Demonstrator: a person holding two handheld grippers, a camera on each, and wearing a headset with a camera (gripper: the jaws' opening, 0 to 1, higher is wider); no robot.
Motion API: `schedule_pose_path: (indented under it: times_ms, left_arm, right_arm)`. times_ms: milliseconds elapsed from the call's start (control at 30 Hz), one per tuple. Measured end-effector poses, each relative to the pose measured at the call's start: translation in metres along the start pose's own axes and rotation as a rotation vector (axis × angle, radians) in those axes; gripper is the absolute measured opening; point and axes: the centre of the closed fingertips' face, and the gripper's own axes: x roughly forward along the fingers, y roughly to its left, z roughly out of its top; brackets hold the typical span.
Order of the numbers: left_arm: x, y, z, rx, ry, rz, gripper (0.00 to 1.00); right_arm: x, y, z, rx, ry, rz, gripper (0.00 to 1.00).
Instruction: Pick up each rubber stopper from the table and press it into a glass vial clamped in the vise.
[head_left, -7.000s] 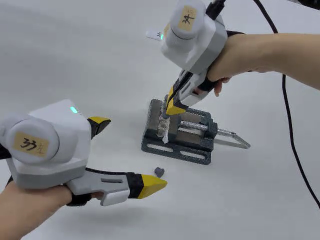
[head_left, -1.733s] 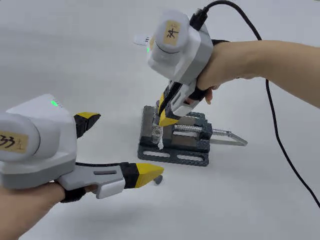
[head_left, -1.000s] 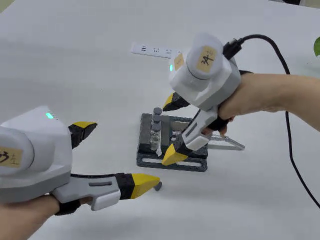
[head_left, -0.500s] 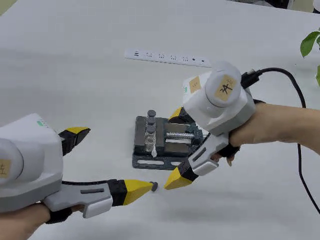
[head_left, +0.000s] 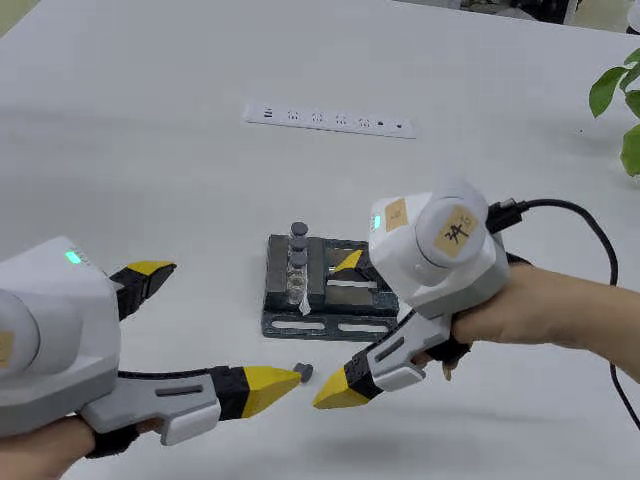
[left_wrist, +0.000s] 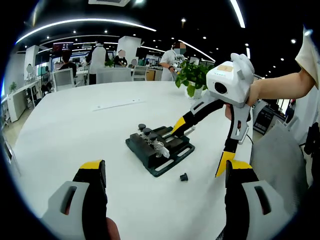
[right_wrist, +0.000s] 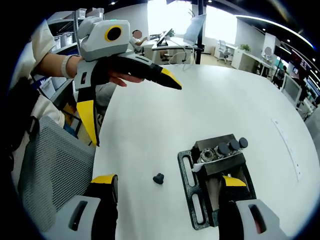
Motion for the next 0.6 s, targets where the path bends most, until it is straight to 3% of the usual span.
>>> schedule_pose_path:
  times_ms: [200, 333, 600]
  left_arm:
    - [-0.003, -0.003, -0.002, 0.0, 0.005, -0.003, 0.99]
    - [-0.004, -0.002, -0.004, 0.0, 0.01, -0.004, 0.99]
    - [-0.006, 0.0, -0.008, -0.006, 0.014, 0.0, 0.99]
  right_arm:
    - [0.005, 0.0, -0.002, 0.039, -0.042, -0.082, 0.72]
    - [0.015, 0.005, -0.007, 0.072, -0.059, -0.087, 0.62]
    - [0.03, 0.009, -0.015, 0.11, -0.042, -0.109, 0.42]
